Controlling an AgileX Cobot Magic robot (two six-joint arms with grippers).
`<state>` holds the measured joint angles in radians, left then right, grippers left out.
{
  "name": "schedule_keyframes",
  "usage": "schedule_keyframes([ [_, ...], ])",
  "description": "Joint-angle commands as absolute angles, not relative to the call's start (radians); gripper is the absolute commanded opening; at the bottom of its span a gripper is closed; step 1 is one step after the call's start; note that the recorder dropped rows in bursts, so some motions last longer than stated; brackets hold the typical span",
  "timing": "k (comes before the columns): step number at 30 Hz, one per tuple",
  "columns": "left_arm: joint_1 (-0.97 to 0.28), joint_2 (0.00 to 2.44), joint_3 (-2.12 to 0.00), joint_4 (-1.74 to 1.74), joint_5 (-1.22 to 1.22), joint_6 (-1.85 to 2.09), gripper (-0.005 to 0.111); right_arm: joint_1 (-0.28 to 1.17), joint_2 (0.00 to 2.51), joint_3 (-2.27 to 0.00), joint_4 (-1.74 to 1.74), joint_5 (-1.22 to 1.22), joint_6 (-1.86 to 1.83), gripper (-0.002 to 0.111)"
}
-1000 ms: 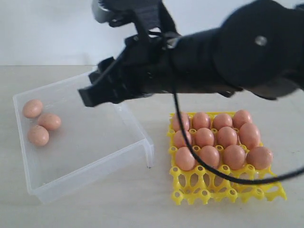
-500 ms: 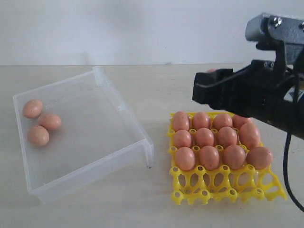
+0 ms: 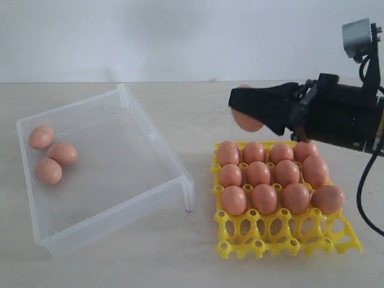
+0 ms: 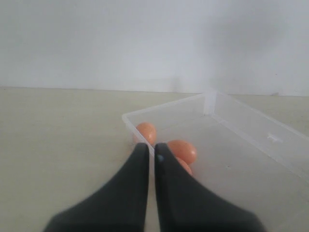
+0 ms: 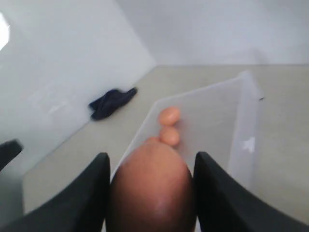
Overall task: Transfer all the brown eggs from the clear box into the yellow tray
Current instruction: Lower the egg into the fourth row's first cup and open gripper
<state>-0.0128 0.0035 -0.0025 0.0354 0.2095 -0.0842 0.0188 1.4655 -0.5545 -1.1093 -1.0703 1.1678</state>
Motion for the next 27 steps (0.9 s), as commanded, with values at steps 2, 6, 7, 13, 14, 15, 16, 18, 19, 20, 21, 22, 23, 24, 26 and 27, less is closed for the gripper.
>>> schedule_keyframes([
  [2, -0.011, 0.0, 0.0, 0.037, 0.207, -0.086, 0.004, 0.009, 1.468, -0.56, -1.403, -1.133, 1.218, 0.0],
  [6, -0.011, 0.0, 0.0, 0.037, 0.207, -0.086, 0.004, 0.009, 1.469, -0.56, -1.537, -1.025, 1.172, 0.0],
  [7, -0.011, 0.0, 0.0, 0.037, 0.207, -0.086, 0.004, 0.009, 1.481, -0.56, -1.534, -0.984, 1.171, 0.0],
  [13, -0.011, 0.0, 0.0, 0.037, 0.207, -0.086, 0.004, 0.009, 1.599, -0.56, -1.523, -0.982, 1.152, 0.0],
  [14, -0.011, 0.0, 0.0, 0.037, 0.207, -0.086, 0.004, 0.009, 1.618, -0.56, -1.523, -0.992, 1.152, 0.0],
  [15, -0.011, 0.0, 0.0, 0.037, 0.207, -0.086, 0.004, 0.009, 1.644, -0.56, -1.523, -1.004, 1.149, 0.0],
  [16, -0.011, 0.0, 0.0, 0.037, 0.207, -0.086, 0.004, 0.011, 1.664, -0.56, -1.523, -1.013, 1.138, 0.0],
  [18, -0.011, 0.0, 0.0, 0.037, 0.207, -0.086, 0.004, 0.011, 1.699, -0.56, -1.508, -1.027, 1.103, 0.0],
  [19, -0.011, 0.0, 0.0, 0.037, 0.207, -0.086, 0.004, 0.011, 1.717, -0.56, -1.495, -1.038, 1.077, 0.0],
  [20, -0.011, 0.0, 0.0, 0.037, 0.207, -0.086, 0.004, 0.011, 1.731, -0.56, -1.484, -1.056, 1.056, 0.0],
  [21, -0.011, 0.0, 0.0, 0.037, 0.207, -0.086, 0.004, 0.011, 1.748, -0.56, -1.472, -1.079, 1.03, 0.0],
  [22, -0.011, 0.0, 0.0, 0.037, 0.207, -0.086, 0.004, 0.011, 1.762, -0.56, -1.465, -1.104, 1.004, 0.0],
  [23, -0.011, 0.0, 0.0, 0.037, 0.207, -0.086, 0.004, 0.011, 1.776, -0.56, -1.456, -1.131, 0.972, 0.0],
  [24, -0.011, 0.0, 0.0, 0.037, 0.207, -0.086, 0.004, 0.011, 1.785, -0.56, -1.449, -1.147, 0.939, 0.0],
  [26, -0.011, 0.0, 0.0, 0.037, 0.207, -0.086, 0.004, 0.011, 1.8, -0.56, -1.441, -1.153, 0.887, 0.0],
  [27, -0.011, 0.0, 0.0, 0.037, 0.207, -0.086, 0.004, 0.011, 1.806, -0.56, -1.441, -1.146, 0.871, 0.0],
])
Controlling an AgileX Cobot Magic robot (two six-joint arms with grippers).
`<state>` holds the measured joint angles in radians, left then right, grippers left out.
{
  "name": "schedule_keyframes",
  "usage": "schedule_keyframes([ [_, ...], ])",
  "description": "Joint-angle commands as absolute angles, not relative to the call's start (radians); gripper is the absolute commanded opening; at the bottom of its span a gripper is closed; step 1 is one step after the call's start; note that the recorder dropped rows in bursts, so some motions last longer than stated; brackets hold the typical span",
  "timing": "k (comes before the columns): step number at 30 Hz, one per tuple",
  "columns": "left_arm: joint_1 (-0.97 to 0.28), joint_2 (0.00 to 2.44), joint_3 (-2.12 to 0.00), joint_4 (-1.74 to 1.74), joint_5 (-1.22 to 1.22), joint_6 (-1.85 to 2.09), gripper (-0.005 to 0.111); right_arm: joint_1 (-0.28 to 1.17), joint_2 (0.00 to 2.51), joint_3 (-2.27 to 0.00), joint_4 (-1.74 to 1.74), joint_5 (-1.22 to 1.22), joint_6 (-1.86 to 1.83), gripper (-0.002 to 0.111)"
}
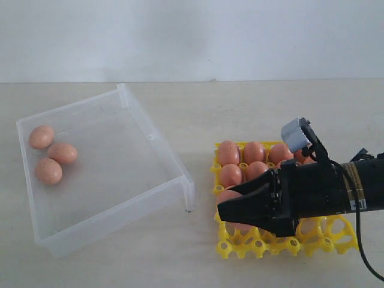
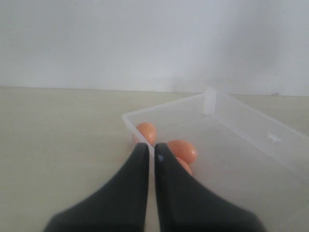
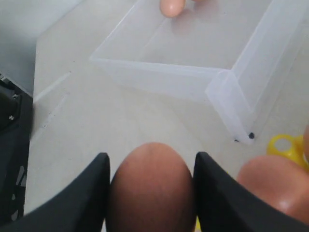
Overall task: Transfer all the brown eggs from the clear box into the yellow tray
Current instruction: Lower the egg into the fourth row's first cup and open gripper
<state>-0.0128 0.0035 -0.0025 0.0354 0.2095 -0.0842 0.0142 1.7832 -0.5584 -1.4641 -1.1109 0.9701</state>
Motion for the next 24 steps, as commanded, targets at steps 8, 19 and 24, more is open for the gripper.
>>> schedule_keyframes([
  [8, -0.011, 0.0, 0.0, 0.037, 0.207, -0.086, 0.004, 0.011, 1.86, -0.56, -1.419, -1.049, 0.829, 0.0],
  [19, -0.011, 0.0, 0.0, 0.037, 0.207, -0.086, 0.004, 0.011, 1.867, -0.56, -1.374, -1.049, 0.776, 0.0],
  [24, -0.011, 0.0, 0.0, 0.037, 0.207, -0.086, 0.004, 0.011, 1.867, -0.56, -1.376, -1.083, 0.774, 0.0],
])
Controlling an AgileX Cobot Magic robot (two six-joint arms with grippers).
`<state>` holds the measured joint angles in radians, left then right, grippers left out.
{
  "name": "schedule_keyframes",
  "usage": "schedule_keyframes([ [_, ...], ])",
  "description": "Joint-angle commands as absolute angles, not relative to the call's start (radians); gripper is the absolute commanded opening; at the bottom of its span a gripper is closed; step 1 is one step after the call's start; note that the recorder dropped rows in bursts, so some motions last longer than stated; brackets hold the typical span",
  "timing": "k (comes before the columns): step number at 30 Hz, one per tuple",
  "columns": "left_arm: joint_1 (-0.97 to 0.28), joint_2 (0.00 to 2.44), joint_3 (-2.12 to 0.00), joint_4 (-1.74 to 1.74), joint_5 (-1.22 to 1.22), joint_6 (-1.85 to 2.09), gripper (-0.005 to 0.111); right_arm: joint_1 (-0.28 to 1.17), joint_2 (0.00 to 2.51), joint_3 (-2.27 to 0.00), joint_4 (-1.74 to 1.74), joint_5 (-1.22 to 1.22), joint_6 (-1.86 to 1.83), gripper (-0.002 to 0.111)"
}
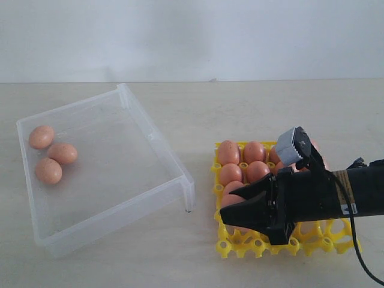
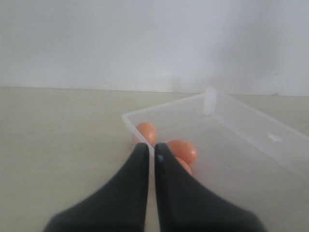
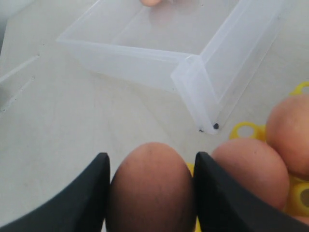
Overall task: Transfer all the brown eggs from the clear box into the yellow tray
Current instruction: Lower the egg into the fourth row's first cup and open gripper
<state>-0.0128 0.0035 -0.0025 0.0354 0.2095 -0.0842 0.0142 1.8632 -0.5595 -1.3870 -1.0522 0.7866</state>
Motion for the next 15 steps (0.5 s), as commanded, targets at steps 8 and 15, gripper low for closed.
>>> schedule_keyframes([
  [8, -0.011, 0.0, 0.0, 0.037, 0.205, -0.086, 0.004, 0.011, 1.867, -0.56, -1.396, -1.109, 0.776, 0.0],
  [15, -0.011, 0.0, 0.0, 0.037, 0.205, -0.086, 0.004, 0.011, 1.867, -0.56, -1.426, -1.086, 0.776, 0.016],
])
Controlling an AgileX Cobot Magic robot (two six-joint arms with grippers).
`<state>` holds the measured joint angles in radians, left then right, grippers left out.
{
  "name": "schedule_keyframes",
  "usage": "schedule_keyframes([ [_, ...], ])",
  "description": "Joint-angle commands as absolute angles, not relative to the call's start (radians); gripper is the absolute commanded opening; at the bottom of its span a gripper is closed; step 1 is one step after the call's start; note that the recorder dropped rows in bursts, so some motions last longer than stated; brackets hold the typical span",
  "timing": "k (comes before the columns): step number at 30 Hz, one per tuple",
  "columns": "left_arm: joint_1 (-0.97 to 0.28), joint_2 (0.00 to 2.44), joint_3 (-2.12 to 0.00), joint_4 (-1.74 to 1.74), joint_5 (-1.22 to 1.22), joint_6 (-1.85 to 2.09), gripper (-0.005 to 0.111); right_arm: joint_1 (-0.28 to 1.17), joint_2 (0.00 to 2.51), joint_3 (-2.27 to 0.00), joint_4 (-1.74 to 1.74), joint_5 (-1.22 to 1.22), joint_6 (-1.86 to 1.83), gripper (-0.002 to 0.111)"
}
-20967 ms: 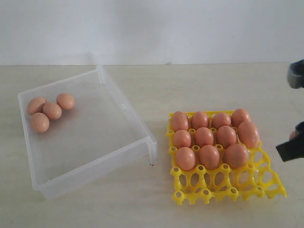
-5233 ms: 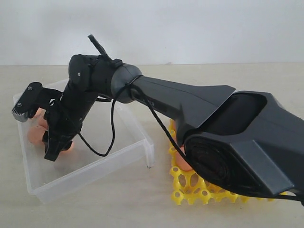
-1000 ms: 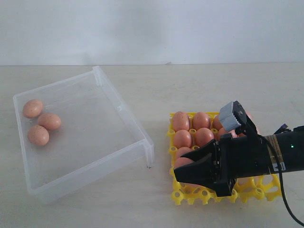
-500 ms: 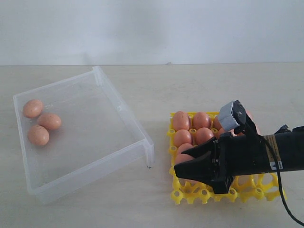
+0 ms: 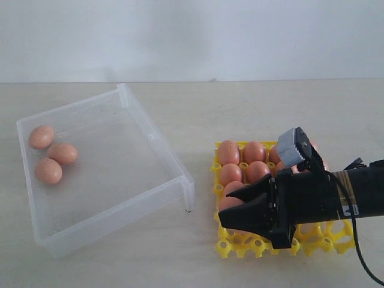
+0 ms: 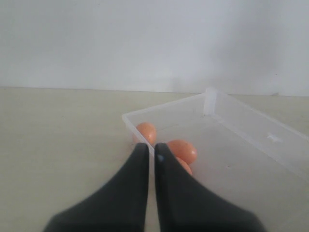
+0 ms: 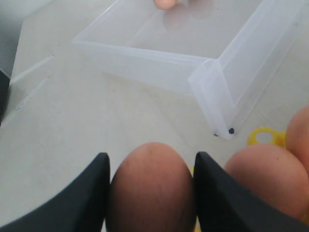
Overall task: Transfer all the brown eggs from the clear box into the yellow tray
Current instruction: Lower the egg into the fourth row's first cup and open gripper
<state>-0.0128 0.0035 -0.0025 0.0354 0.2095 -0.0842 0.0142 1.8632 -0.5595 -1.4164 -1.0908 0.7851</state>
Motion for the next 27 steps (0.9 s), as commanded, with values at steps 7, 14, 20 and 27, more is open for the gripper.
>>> schedule_keyframes([
  [7, -0.011, 0.0, 0.0, 0.037, 0.207, -0.086, 0.004, 0.011, 1.867, -0.56, -1.416, -1.088, 0.776, 0.041],
  [14, -0.011, 0.0, 0.0, 0.037, 0.207, -0.086, 0.004, 0.011, 1.867, -0.56, -1.407, -1.098, 0.776, 0.041],
  [20, -0.011, 0.0, 0.0, 0.037, 0.207, -0.086, 0.004, 0.011, 1.867, -0.56, -1.407, -1.102, 0.782, 0.052],
  [27, -0.011, 0.0, 0.0, 0.037, 0.207, -0.086, 0.004, 0.011, 1.867, -0.56, -1.395, -1.097, 0.782, 0.059],
])
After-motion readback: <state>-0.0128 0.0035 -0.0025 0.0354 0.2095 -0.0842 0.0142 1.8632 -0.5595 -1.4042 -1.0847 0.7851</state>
